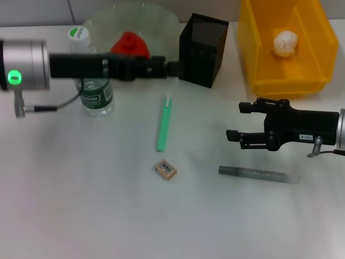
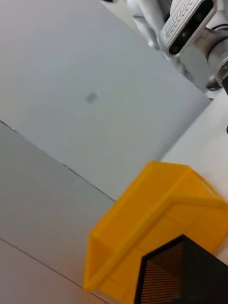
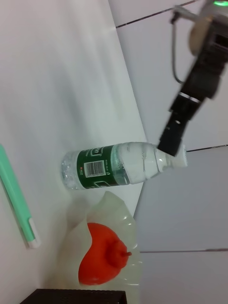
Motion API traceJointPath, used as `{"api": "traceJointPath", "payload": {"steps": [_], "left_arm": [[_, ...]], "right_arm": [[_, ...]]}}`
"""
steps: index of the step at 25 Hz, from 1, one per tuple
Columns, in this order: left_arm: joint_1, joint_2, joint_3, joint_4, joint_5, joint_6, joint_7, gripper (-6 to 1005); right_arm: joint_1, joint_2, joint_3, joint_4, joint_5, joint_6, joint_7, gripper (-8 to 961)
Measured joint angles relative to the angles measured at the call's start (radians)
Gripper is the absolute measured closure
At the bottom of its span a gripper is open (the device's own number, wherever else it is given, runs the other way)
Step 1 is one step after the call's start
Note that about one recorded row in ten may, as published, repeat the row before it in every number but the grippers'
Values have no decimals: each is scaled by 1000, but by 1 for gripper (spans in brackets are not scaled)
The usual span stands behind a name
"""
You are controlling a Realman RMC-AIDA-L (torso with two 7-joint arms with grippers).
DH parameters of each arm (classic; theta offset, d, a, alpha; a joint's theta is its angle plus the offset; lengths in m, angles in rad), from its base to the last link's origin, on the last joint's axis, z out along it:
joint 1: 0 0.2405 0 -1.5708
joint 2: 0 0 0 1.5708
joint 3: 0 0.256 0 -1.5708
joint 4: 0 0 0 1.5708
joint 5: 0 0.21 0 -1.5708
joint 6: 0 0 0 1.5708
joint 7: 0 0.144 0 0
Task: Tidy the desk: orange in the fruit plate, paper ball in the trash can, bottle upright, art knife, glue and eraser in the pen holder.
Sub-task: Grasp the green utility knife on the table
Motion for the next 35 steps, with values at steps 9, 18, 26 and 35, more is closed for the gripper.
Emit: {"api": "traceJointPath", "payload": {"steps": [9, 18, 26, 35], "left_arm": [[-163, 13, 57, 198, 226, -4, -382, 166], [-338, -7, 60, 186, 600, -82, -585, 167], [-358, -12, 234, 125, 630, -215, -702, 169], [-313, -19, 406, 81, 615, -383, -786, 185]], "right_arm": [[2, 1, -5, -2, -4, 0, -5, 128], [-4, 0, -9, -15, -11, 0, -9, 127], [-7, 2, -9, -17, -21, -1, -43, 128], [-10, 3, -9, -19, -21, -2, -58, 128]]}}
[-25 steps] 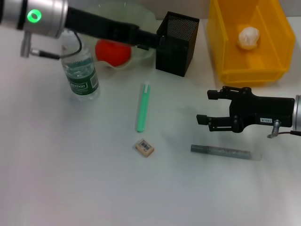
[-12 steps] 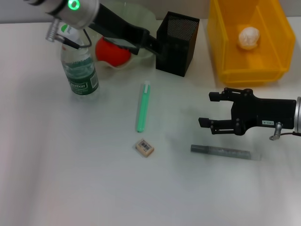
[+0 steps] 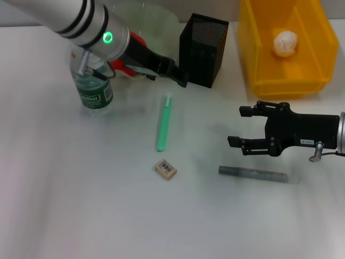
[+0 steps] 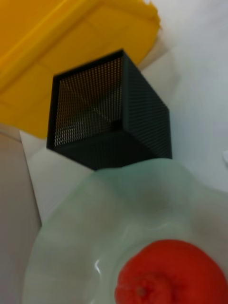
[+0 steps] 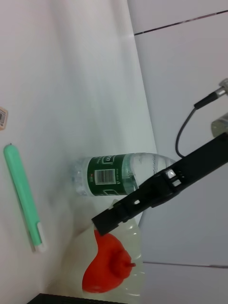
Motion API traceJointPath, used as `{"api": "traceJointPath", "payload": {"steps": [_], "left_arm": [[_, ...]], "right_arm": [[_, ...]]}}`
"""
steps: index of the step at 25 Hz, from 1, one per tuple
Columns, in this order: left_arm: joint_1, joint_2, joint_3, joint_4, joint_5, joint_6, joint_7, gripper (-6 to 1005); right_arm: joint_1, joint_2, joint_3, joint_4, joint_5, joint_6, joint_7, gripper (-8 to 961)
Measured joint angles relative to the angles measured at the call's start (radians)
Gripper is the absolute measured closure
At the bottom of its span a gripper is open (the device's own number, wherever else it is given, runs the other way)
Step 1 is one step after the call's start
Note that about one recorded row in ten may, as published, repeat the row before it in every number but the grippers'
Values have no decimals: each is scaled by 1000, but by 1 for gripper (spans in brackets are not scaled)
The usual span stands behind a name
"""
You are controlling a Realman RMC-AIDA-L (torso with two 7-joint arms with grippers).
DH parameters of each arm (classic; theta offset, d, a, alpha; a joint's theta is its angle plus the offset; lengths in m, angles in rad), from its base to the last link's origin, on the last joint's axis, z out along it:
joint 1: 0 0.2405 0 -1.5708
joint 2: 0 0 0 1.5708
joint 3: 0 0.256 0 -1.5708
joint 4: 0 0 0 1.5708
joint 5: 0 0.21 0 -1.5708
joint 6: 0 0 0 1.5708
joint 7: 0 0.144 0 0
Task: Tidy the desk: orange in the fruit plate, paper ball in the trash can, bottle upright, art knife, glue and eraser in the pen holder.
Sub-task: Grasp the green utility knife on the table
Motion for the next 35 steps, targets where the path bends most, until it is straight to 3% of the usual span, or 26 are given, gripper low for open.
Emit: {"api": "traceJointPath", "payload": {"steps": [13, 28, 35], "left_arm": [[84, 0, 237, -13, -60, -217, -69, 207], [134, 0, 403, -28, -118, -343, -84, 233], [143, 0, 429, -28, -120, -371, -85, 246]], "right_arm": [[0, 0, 0, -4, 0, 2, -3, 127], [-1, 0, 9, 5, 6, 14, -1, 127], [1, -2, 9, 3, 9, 17, 9, 128]]}}
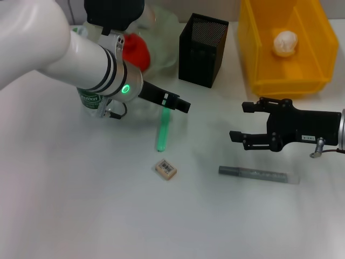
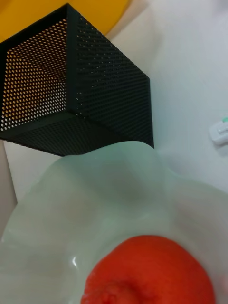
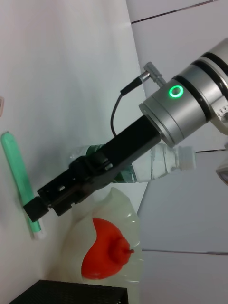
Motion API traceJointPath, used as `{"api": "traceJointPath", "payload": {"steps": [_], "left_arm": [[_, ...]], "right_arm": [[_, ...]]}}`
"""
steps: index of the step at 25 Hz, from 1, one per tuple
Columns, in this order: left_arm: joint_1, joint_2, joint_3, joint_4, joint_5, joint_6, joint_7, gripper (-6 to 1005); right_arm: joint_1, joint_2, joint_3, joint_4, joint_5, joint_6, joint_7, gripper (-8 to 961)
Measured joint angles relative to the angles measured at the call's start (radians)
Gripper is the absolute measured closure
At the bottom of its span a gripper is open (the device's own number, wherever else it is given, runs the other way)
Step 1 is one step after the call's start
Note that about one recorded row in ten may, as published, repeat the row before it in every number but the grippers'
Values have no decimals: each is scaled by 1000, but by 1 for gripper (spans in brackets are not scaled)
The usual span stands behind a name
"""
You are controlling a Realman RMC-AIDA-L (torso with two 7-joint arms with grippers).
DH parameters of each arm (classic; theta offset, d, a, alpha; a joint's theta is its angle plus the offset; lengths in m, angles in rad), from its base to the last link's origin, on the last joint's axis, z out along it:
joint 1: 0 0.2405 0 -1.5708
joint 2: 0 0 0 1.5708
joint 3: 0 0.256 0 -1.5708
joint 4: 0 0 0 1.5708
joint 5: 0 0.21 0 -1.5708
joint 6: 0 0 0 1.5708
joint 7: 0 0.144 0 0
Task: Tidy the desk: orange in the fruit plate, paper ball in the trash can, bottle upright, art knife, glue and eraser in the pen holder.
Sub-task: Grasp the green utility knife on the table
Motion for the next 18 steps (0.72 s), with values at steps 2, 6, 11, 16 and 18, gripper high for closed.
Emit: {"api": "traceJointPath", "payload": {"steps": [2, 6, 11, 16, 18], "left_arm": [[8, 0, 12, 0, 0, -16, 2, 249], [11, 0, 23, -2, 0, -37, 4, 256], [15, 0, 48, -8, 1, -69, 6, 265], [19, 0, 64, -9, 1, -87, 8, 274], [23, 0, 77, -9, 0, -103, 8, 277]], "right_arm": [[1, 0, 0, 1, 0, 8, 0, 128], [1, 1, 1, 2, 0, 18, 1, 127], [1, 2, 1, 2, 0, 20, 12, 128], [2, 2, 1, 2, 0, 20, 22, 127], [2, 2, 1, 0, 0, 20, 26, 127]]}}
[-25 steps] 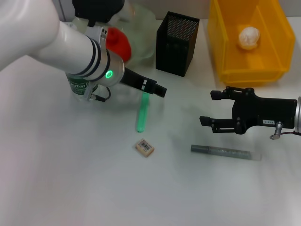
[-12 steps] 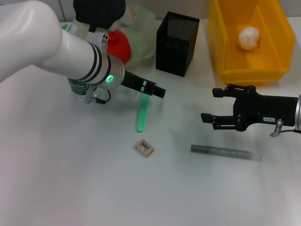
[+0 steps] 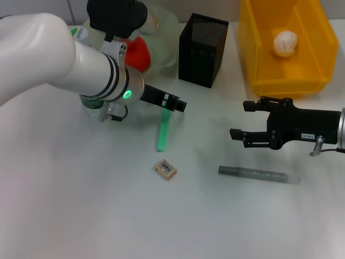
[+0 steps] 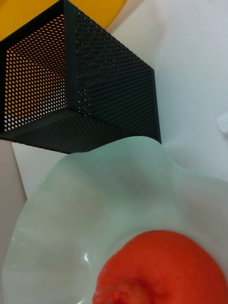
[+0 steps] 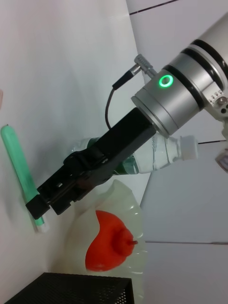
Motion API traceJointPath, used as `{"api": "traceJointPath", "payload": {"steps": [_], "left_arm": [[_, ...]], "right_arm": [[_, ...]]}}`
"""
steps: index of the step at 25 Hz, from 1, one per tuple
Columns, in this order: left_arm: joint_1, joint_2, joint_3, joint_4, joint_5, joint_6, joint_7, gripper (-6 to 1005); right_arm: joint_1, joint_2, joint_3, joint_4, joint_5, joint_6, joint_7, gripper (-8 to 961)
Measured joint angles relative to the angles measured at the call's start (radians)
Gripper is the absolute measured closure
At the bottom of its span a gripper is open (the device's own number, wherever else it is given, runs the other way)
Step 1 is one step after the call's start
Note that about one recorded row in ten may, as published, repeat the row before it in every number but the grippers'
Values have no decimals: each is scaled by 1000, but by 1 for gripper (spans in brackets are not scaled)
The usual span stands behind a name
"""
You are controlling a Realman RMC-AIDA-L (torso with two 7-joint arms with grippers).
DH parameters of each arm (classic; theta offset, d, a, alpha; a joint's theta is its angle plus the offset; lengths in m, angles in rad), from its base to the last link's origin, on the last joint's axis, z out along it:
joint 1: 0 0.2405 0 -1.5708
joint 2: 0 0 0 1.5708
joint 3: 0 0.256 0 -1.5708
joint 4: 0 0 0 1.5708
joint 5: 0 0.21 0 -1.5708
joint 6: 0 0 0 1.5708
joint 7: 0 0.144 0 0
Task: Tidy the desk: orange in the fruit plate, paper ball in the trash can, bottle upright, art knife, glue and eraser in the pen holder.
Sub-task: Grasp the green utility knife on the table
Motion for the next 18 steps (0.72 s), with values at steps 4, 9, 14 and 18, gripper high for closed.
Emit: {"api": "traceJointPath", "payload": {"steps": [4, 9, 14, 18], "left_arm": [[1, 0, 15, 0, -1, -11, 0, 342], [3, 0, 26, 0, -2, -24, -1, 373], [10, 0, 50, 0, -3, -44, -6, 372], [15, 0, 78, -1, -3, -63, -7, 372]], "right_arm": [[1, -2, 0, -1, 0, 0, 1, 127], [1, -5, 0, -2, 0, 0, 2, 128], [3, -7, 0, -2, 0, 0, 4, 128], [3, -7, 0, -4, 0, 0, 11, 127]]}}
